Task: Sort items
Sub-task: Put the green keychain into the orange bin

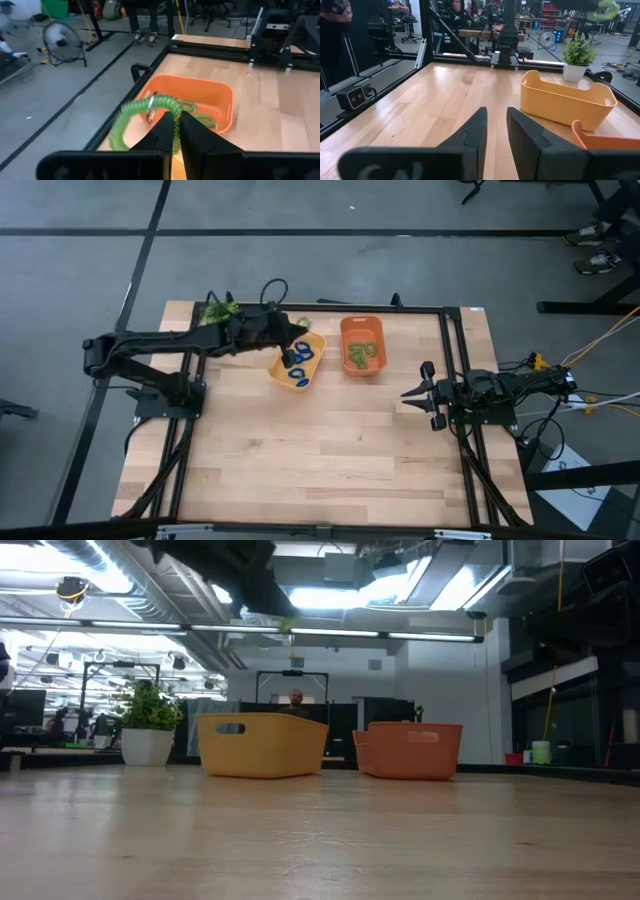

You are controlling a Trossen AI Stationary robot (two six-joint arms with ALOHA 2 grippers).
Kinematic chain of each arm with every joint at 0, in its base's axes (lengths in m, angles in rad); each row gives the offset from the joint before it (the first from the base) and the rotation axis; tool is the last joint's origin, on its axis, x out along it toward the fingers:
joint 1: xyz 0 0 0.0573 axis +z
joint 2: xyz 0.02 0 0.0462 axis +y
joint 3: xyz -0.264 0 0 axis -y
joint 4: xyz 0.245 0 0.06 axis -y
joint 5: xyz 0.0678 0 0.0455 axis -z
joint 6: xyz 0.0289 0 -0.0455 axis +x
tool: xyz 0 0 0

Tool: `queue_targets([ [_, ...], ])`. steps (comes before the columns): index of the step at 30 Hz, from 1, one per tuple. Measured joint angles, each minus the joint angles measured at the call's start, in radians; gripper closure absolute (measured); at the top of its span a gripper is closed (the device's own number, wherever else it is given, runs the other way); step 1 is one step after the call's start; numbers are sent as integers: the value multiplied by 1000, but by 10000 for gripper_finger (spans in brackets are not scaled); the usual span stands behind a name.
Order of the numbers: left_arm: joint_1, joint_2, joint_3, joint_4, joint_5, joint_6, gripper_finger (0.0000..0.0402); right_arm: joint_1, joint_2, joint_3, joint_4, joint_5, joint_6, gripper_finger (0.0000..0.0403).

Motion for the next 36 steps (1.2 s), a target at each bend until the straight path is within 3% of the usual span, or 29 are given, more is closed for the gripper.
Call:
queue_targets([
  [8,62,122,18,97,110,15,389,0,0,0,0,0,0,327],
  [19,79,310,186,94,224,30,389,0,0,0,0,0,0,327],
  [36,78,596,506,-83,240,88,389,0,0,0,0,0,0,327],
])
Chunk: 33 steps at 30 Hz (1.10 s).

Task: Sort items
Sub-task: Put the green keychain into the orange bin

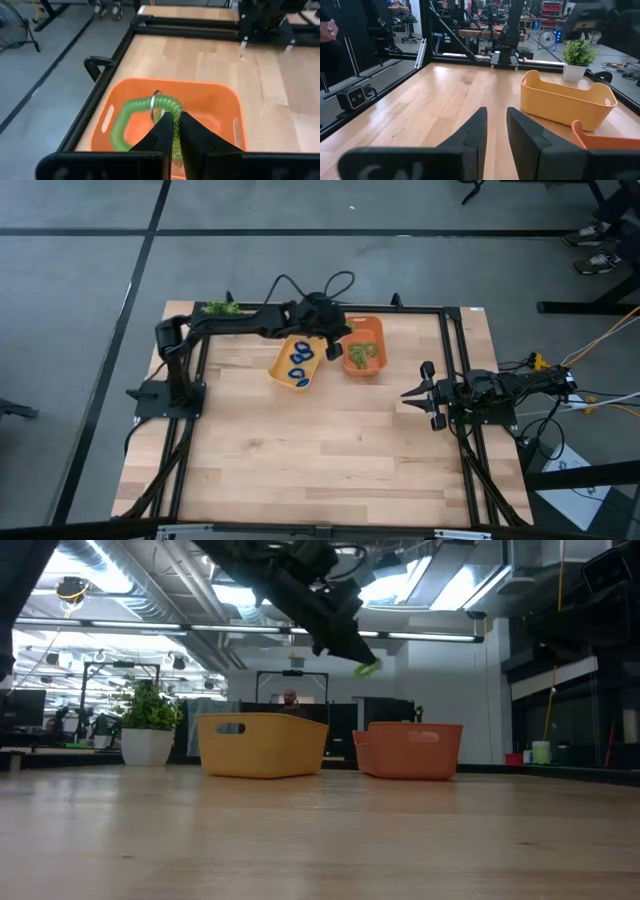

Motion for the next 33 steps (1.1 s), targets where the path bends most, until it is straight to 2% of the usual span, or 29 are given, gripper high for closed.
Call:
queue_targets([
  [15,-14,177,214,-79,43,16,389,0,0,0,0,0,0,327],
  [33,-40,330,253,-116,43,7,389,0,0,0,0,0,0,327],
])
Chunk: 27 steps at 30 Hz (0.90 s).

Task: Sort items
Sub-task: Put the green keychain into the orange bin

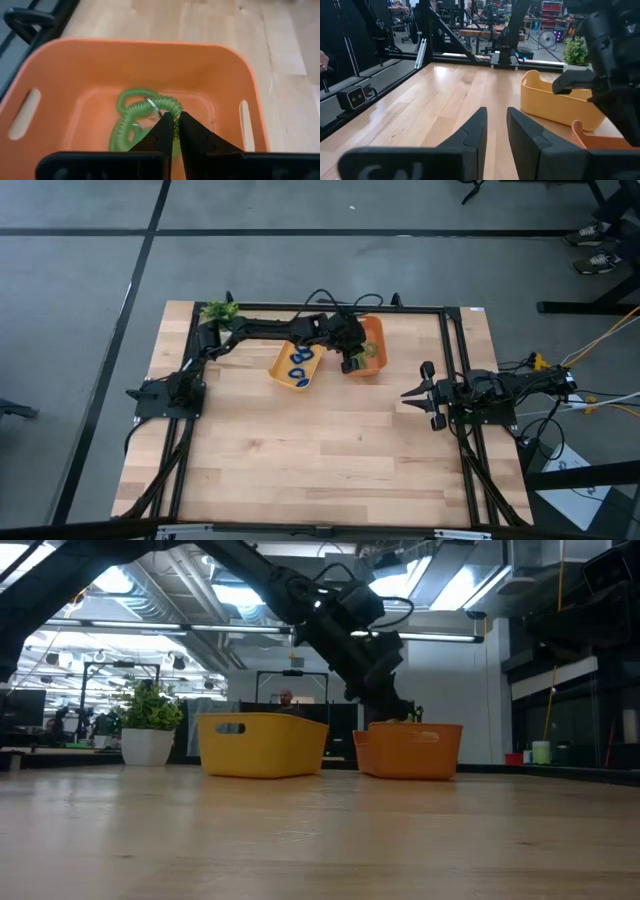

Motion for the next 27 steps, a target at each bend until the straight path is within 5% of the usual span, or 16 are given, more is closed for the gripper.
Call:
queue_targets([
  [22,-8,15,-1,33,-3,-10,387,0,0,0,0,0,0,327],
  [27,-11,14,-1,38,-21,-2,360,0,0,0,0,0,0,327],
])
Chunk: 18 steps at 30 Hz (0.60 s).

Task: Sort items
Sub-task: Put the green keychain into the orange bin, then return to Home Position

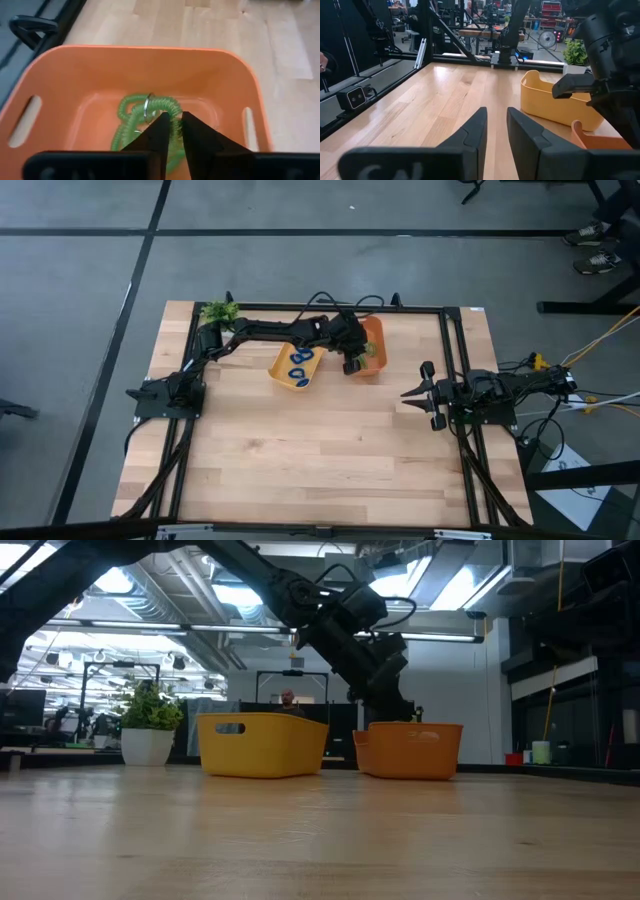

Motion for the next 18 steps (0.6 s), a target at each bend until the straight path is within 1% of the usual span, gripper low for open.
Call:
queue_targets([
  [5,-12,0,0,0,-65,43,318,0,0,0,0,0,0,327],
  [10,-23,-1,0,8,-79,45,288,0,0,0,0,0,0,327],
  [14,-27,-1,0,39,-77,36,278,0,0,0,0,0,0,327],
  [18,-39,-2,0,102,-77,19,278,0,0,0,0,0,0,327],
])
